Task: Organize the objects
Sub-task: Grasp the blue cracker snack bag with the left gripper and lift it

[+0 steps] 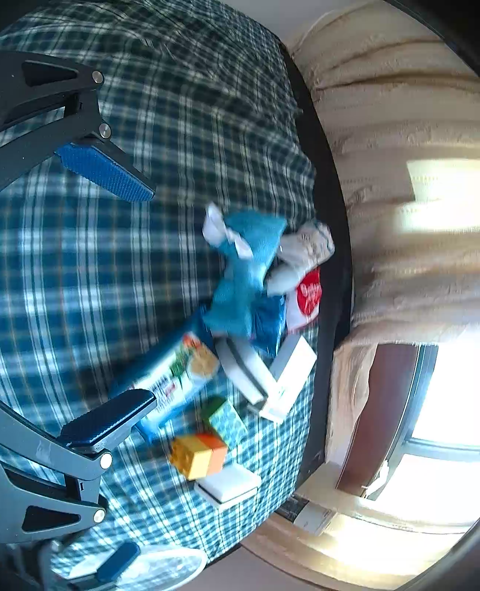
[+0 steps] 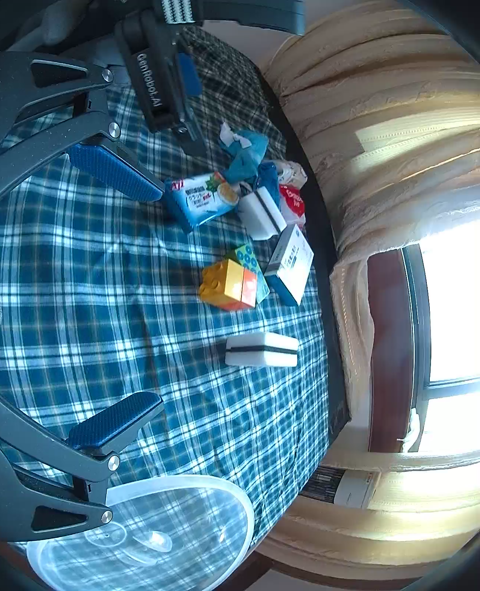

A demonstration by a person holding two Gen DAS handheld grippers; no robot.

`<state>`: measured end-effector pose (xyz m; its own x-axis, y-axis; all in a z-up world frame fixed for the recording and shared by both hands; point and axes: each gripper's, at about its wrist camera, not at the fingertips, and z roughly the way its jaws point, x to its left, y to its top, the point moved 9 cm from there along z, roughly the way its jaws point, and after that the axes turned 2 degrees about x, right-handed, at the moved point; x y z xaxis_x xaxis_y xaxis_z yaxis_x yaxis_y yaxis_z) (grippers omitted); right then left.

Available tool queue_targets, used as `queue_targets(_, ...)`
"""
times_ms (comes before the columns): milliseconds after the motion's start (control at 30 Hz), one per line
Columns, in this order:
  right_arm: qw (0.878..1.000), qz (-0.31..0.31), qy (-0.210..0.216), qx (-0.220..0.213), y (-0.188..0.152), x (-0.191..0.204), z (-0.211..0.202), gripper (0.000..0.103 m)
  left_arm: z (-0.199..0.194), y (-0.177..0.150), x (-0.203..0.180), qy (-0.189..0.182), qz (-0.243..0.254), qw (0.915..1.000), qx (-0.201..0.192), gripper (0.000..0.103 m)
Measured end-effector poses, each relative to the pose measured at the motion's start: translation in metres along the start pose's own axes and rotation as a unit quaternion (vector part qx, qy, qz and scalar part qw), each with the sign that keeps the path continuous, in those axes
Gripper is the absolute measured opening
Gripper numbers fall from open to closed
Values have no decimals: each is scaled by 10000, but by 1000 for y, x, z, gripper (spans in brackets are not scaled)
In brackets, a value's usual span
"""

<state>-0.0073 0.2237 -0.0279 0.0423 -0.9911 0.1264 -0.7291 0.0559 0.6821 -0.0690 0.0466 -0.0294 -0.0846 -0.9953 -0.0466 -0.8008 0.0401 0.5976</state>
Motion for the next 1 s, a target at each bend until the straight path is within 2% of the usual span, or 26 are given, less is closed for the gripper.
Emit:
queue_targets(167,10000,20,6,18,-2,-6,2,102,15,8,-18,-48,-43,9999,147,103)
queue_targets(267,10000,84,23,45,-3,-12,4,97,19,11,-25,-87,-42,9998,180,103)
queue_targets(433,9998,154,52,69,-3,-16,6,97,31,15,-36,-81,-17,9997,248,103)
queue_targets(733,9997,162,71,162,-5,-14,13,97,48,12,-35,-22,-70,9992,388,101)
queue_targets(867,9998,121,14,163,-4,-12,14,97,49,10,-38,-115,-14,9990,432,94)
queue_targets(1000,9998,75,-33,164,-3,-9,15,97,52,7,-40,-208,35,9984,527,82)
